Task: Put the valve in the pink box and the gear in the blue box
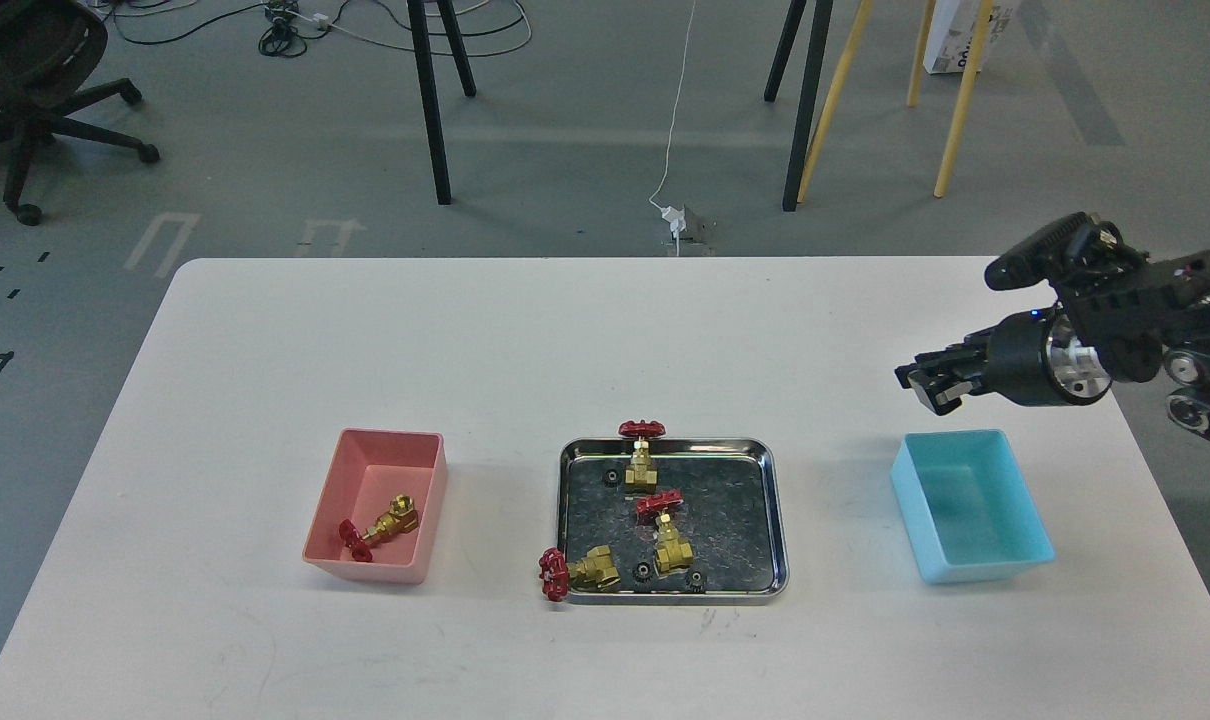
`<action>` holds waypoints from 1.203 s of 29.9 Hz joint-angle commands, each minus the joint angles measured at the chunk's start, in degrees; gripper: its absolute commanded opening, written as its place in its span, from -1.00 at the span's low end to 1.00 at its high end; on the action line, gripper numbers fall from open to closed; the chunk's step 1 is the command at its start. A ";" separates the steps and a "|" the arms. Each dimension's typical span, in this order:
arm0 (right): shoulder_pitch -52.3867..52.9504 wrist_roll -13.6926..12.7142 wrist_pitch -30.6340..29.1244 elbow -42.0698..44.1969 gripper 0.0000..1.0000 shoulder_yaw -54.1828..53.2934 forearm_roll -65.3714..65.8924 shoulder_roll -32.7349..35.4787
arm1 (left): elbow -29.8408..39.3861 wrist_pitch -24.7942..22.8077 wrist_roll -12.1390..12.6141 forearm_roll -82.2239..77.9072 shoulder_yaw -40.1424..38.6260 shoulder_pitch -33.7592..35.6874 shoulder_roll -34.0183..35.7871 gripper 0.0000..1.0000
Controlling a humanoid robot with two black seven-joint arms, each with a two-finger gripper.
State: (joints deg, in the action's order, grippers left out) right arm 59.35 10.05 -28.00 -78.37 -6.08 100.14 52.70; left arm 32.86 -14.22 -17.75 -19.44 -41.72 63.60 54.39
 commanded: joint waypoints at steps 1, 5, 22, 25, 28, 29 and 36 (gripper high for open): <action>-4.41 -0.03 0.00 -3.80 -0.72 -0.59 -0.21 4.69 | 0.01 -0.02 -0.01 -0.77 2.07 0.38 -2.44 0.98; -7.23 -0.29 0.00 -4.86 -0.71 -0.95 0.05 5.40 | 0.19 -0.11 -0.01 -7.26 3.66 2.05 -7.62 0.98; -13.64 -2.75 0.00 -2.57 0.58 -3.23 0.49 3.47 | 1.94 0.07 0.43 -24.06 11.73 7.41 -26.61 0.99; -13.74 -2.84 0.00 -2.66 0.69 -5.33 -0.39 3.64 | 1.94 0.07 0.17 -24.24 13.59 8.03 -28.02 0.99; -13.74 -2.93 0.00 -2.49 0.76 -12.61 -4.67 3.29 | 1.94 -0.29 0.08 -24.33 13.85 8.03 -28.38 0.99; -13.65 -3.28 0.00 -2.22 0.80 -16.47 -8.09 2.59 | 1.94 -0.20 0.26 -24.42 13.94 8.12 -28.29 0.99; -7.69 -14.43 0.00 12.96 0.82 -39.07 -32.53 -7.76 | 1.77 -0.46 5.70 -24.42 14.12 9.96 -28.64 0.99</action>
State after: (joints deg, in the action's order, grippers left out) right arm 48.24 -0.79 -28.00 -72.36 -38.23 75.74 49.87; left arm 34.69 -14.41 -15.11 -43.86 -27.65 72.48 26.12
